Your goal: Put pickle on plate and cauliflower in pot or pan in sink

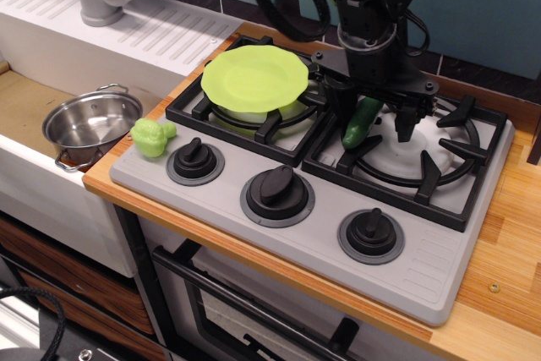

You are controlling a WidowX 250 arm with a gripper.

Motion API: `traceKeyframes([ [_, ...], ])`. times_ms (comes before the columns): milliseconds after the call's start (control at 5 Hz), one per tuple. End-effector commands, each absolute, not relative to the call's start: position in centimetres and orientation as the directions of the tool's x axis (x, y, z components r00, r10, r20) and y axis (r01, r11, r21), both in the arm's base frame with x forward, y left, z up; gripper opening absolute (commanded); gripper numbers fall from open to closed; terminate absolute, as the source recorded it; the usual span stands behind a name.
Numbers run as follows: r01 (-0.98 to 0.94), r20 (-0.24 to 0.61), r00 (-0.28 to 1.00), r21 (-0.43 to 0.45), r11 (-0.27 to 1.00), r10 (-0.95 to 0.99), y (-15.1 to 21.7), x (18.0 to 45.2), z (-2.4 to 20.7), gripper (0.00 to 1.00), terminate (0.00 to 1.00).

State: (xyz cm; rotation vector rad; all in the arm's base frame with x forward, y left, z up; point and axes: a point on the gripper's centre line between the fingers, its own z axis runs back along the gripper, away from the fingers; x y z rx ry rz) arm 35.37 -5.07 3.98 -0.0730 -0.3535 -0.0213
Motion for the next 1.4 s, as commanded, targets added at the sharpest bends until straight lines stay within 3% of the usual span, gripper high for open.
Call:
traceKeyframes([
  [0,0.023,0.359,0.933,-0.063,0.998,0.001,-5.5,35.8,4.5,0.00,0.00],
  [400,0.006,0.329,0.944,-0.049,0.999,0.010,-5.7,35.5,5.8,0.00,0.00],
  [800,-0.015,0.273,0.962,0.005,1.000,0.013,-5.8,34.7,9.7,0.00,0.00],
  [1200,0.041,0.275,0.960,0.025,0.999,-0.046,-3.6,35.3,11.0,0.00,0.00],
])
